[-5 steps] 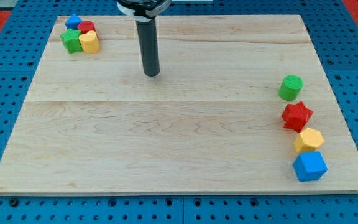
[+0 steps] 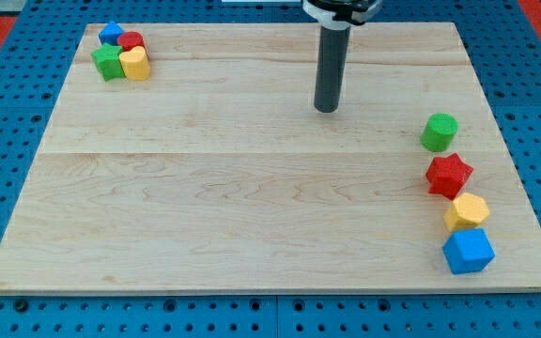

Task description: Nudge the green circle left a bit

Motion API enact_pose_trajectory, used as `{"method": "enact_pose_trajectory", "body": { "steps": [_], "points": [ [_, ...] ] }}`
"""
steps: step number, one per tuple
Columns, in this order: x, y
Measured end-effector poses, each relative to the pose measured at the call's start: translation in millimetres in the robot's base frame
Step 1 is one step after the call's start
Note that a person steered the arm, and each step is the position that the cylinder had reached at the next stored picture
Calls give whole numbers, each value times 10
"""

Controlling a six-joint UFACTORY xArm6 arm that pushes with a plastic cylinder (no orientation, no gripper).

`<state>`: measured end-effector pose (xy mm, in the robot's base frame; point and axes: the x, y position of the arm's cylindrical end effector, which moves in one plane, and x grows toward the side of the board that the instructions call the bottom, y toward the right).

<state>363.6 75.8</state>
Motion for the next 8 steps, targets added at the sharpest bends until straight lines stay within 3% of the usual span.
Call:
{"method": "enact_pose_trajectory", "body": {
  "steps": [3, 5, 7, 8],
  "points": [
    [-9, 385],
    [-534, 1153],
    [181, 1964],
    [438, 1817]
  ]
}}
